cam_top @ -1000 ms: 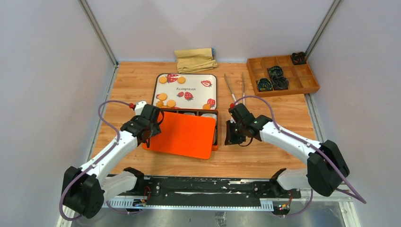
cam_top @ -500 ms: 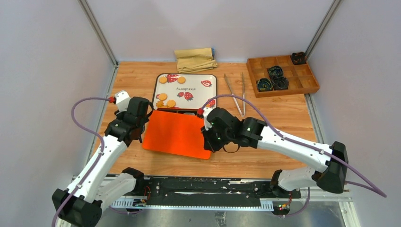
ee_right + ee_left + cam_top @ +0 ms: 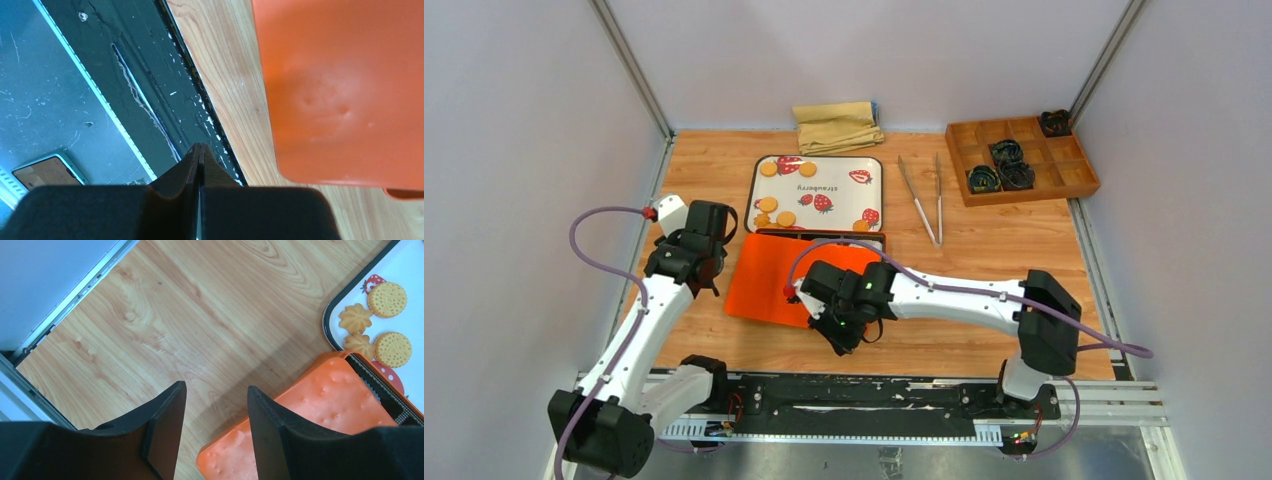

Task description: Pack the cookies

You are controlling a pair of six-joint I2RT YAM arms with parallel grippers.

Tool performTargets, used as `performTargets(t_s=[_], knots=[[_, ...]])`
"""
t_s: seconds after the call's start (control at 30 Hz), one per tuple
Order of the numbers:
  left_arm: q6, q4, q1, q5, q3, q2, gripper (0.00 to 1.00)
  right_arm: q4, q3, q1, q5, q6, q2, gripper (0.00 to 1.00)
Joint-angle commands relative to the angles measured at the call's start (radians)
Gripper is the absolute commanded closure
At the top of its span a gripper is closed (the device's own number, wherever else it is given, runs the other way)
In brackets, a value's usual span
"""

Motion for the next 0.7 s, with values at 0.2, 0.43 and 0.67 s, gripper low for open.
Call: performTargets(t_s=[0.2, 0.43, 0.67], knots=[[0.016, 0.188, 0.05, 0.058, -0.181, 0.03, 0.45, -0.084, 0.097, 0.047, 0.041, -0.126, 0.141, 1.0], [0.053, 0.26, 0.068, 0.136, -0.205, 0.077, 0.47, -0.086, 0.102, 0.045, 0.205, -0.159, 0.234, 1.0], [0.07, 0.304, 0.068, 0.205, -0.216, 0.095, 0.48, -0.091, 0.111, 0.009, 0.4, -0.131, 0.26, 1.0]])
